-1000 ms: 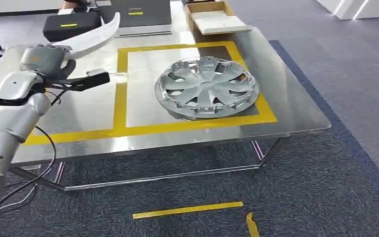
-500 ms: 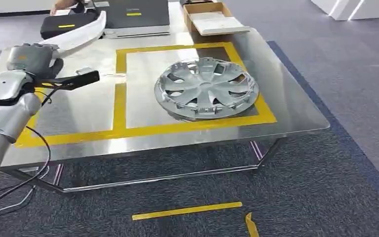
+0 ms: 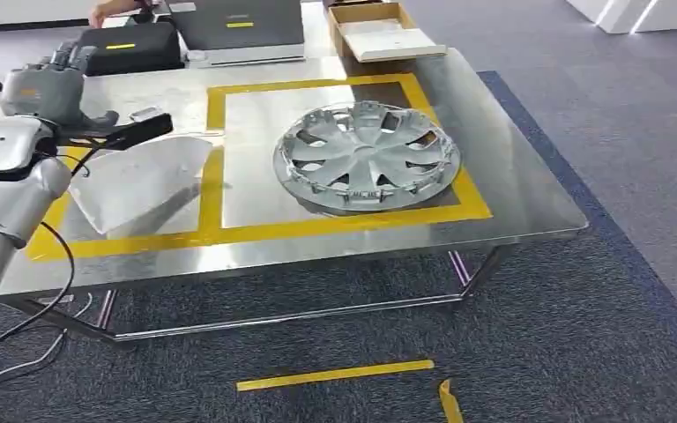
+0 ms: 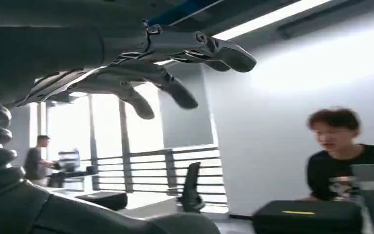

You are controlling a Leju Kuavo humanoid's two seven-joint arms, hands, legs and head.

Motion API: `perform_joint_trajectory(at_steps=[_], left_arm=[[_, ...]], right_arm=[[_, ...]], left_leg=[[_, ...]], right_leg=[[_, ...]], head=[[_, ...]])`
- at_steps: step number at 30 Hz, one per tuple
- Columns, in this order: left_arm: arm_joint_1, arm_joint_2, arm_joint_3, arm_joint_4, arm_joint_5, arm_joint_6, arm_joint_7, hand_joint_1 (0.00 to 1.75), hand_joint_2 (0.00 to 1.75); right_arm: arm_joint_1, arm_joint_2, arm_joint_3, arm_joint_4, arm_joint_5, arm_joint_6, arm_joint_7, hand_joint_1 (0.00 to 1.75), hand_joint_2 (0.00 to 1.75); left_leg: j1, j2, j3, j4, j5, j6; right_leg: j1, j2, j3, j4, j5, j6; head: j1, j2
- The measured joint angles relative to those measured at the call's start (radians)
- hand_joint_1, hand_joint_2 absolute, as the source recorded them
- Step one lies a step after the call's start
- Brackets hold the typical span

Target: Take the parts from the cabinet and place them on the table.

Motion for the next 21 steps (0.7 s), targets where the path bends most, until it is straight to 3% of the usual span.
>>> perform_joint_trajectory(at_steps=[2, 5, 6, 7, 8, 10, 11, 15, 16, 17, 18, 20, 21], left_arm=[[0.0, -0.003, -0.001, 0.0, 0.016, -0.012, -0.02, 0.0, 0.0], [0.009, -0.003, -0.001, 0.0, 0.03, -0.001, -0.043, 0.0, 0.0], [0.015, -0.005, -0.001, 0.0, 0.032, 0.005, -0.054, 0.0, 0.0], [0.022, -0.006, -0.001, 0.0, 0.034, 0.007, -0.059, 0.0, 0.0], [0.024, -0.007, -0.001, 0.0, 0.035, 0.01, -0.066, 0.0, 0.0], [0.023, -0.008, -0.002, -0.001, 0.038, 0.016, -0.072, 0.0, 0.0], [0.022, -0.008, -0.002, -0.003, 0.039, 0.018, -0.072, 0.0, 0.0], [0.025, -0.01, -0.002, -0.006, 0.045, 0.018, -0.08, 0.0, 0.0], [0.025, -0.011, -0.002, -0.006, 0.047, 0.018, -0.084, 0.0, 0.0], [0.027, -0.011, -0.002, -0.008, 0.049, 0.018, -0.087, 0.0, 0.0], [0.029, -0.009, -0.002, -0.011, 0.051, 0.019, -0.088, 0.0, 0.0], [0.035, -0.003, -0.002, -0.012, 0.053, 0.021, -0.089, 0.0, 0.0], [0.04, 0.0, -0.002, -0.012, 0.054, 0.021, -0.089, 0.0, 0.0]], right_arm=[[-0.001, 0.002, 0.0, 0.0, 0.0, -0.011, -0.005, 0.0, 0.0], [0.0, 0.003, 0.0, 0.0, -0.001, -0.018, -0.011, 0.0, 0.0], [0.0, 0.003, 0.0, 0.0, -0.002, -0.018, -0.013, 0.0, 0.0], [0.0, 0.003, 0.0, 0.0, -0.003, -0.018, -0.014, 0.0, 0.0], [0.0, 0.003, 0.0, 0.0, -0.005, -0.018, -0.016, 0.0, 0.0], [0.0, 0.005, 0.0, 0.0, -0.007, -0.018, -0.019, 0.0, 0.0], [0.0, 0.005, 0.0, 0.0, -0.008, -0.018, -0.021, 0.0, 0.0], [0.0, 0.006, 0.0, 0.0, -0.013, -0.021, -0.025, 0.0, 0.0], [0.001, 0.006, 0.0, 0.0, -0.023, -0.021, -0.032, 0.0, 0.0], [0.003, 0.006, 0.0, 0.0, -0.033, -0.022, -0.042, 0.0, 0.0], [0.004, 0.006, -0.001, 0.0, -0.043, -0.022, -0.053, 0.0, 0.0], [0.002, 0.006, -0.001, 0.0, -0.048, -0.022, -0.063, 0.0, 0.0], [0.002, 0.006, -0.001, 0.0, -0.05, -0.022, -0.066, 0.0, 0.0]], left_leg=[[0.003, 0.001, -0.015, 0.04, -0.035, -0.011], [0.003, 0.001, -0.116, 0.265, -0.135, -0.019], [0.003, 0.001, -0.135, 0.305, -0.142, -0.019], [0.003, 0.001, -0.133, 0.299, -0.127, -0.017], [0.002, 0.001, -0.112, 0.252, -0.093, -0.014], [0.001, 0.0, -0.027, 0.076, -0.004, -0.001], [-0.002, -0.001, -0.001, 0.024, -0.002, 0.007], [-0.008, 0.0, -0.002, 0.003, 0.005, 0.015], [0.004, 0.004, 0.001, -0.012, 0.014, 0.024], [0.003, 0.005, -0.001, -0.015, 0.02, 0.029], [0.004, 0.006, -0.006, -0.015, 0.025, 0.035], [0.003, 0.008, -0.02, -0.014, 0.035, 0.034], [0.003, 0.009, -0.028, -0.013, 0.041, 0.034]], right_leg=[[-0.006, -0.003, 0.006, -0.006, 0.004, -0.013], [-0.004, -0.002, 0.006, -0.006, 0.003, -0.02], [-0.004, -0.001, 0.006, -0.006, 0.003, -0.021], [-0.003, -0.001, 0.007, -0.005, 0.003, -0.021], [-0.002, -0.001, 0.008, -0.004, 0.005, -0.02], [-0.001, 0.0, 0.009, -0.001, 0.004, -0.019], [-0.001, 0.0, 0.006, 0.0, 0.003, -0.018], [0.003, 0.001, -0.003, -0.003, 0.015, 0.003], [0.004, 0.001, -0.008, 0.002, 0.005, 0.008], [0.005, -0.001, -0.021, 0.019, -0.025, 0.014], [0.004, -0.002, -0.038, 0.076, -0.075, 0.019], [0.001, -0.003, -0.088, 0.228, -0.157, 0.025], [0.0, -0.003, -0.105, 0.289, -0.182, 0.028]], head=[[-0.004, 0.0], [-0.005, 0.0], [-0.005, 0.0], [-0.005, 0.0], [-0.005, 0.0], [-0.005, 0.0], [-0.003, 0.0], [-0.004, 0.0], [-0.003, 0.0], [-0.002, 0.0], [0.003, 0.0], [0.003, 0.0], [0.004, 0.0]])
